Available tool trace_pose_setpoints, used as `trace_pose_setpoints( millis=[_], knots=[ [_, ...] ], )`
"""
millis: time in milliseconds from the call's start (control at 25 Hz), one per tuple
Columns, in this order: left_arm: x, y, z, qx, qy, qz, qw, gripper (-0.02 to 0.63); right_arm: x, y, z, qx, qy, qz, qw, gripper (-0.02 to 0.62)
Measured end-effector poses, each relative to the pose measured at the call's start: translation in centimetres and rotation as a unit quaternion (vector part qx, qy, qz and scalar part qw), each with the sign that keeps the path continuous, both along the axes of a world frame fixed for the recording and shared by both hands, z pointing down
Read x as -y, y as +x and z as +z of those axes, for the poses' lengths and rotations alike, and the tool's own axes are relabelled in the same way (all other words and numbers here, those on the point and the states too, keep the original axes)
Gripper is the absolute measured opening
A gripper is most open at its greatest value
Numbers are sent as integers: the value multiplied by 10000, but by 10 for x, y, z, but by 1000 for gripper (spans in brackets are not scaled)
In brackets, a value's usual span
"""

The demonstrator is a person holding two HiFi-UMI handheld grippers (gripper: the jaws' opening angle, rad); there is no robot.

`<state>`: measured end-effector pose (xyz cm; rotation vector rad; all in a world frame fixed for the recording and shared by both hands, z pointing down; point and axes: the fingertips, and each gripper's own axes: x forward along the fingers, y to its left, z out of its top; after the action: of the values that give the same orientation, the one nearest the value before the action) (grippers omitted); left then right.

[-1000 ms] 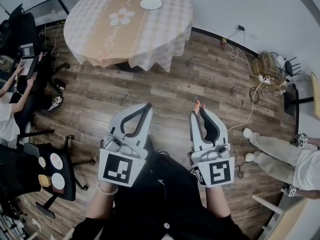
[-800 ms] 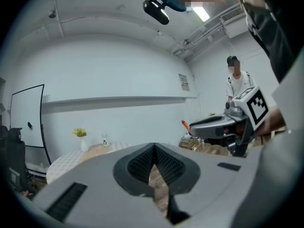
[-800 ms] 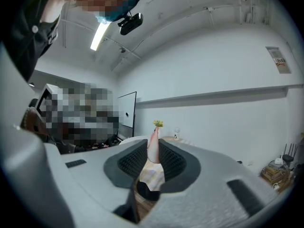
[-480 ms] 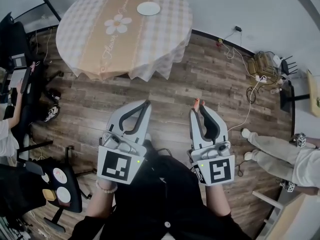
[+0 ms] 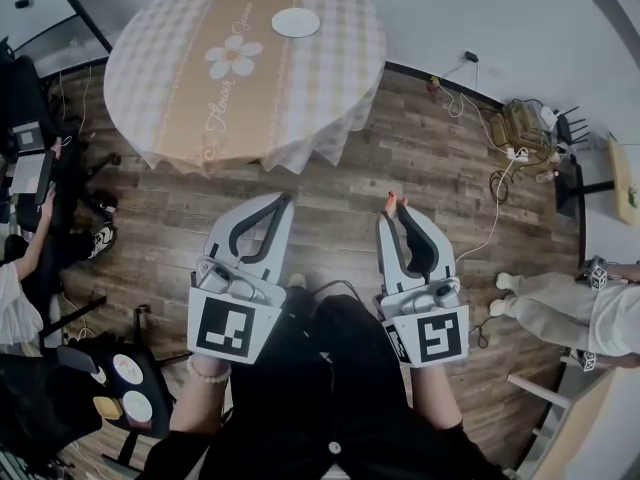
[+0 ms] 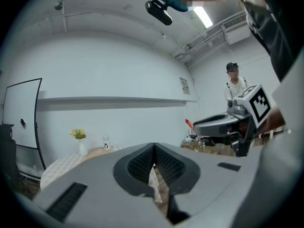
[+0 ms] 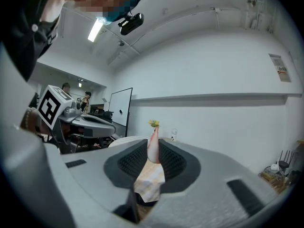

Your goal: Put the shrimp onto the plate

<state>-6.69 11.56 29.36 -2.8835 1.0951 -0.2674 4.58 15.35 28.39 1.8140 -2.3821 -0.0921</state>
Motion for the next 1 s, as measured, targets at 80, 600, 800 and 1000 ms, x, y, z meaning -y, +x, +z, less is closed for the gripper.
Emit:
trace_pose_setpoints(
  millis=[80, 600, 800, 1000],
  knots=[
    [3, -4, 0, -8, -2, -5, 10000, 0, 3, -3, 0, -17, -4, 11, 10000, 58],
    [1, -17, -2, -35, 117, -177, 9998, 0, 8, -16, -5, -66, 80, -209, 9997, 60],
    [7, -12, -4, -15, 253, -221, 9994, 0, 16, -10, -5, -34, 154, -286, 9995, 58],
    [19, -2, -8, 95, 396, -225, 9989, 0, 32, -4, -5, -21, 171, -423, 9990, 58]
  ],
)
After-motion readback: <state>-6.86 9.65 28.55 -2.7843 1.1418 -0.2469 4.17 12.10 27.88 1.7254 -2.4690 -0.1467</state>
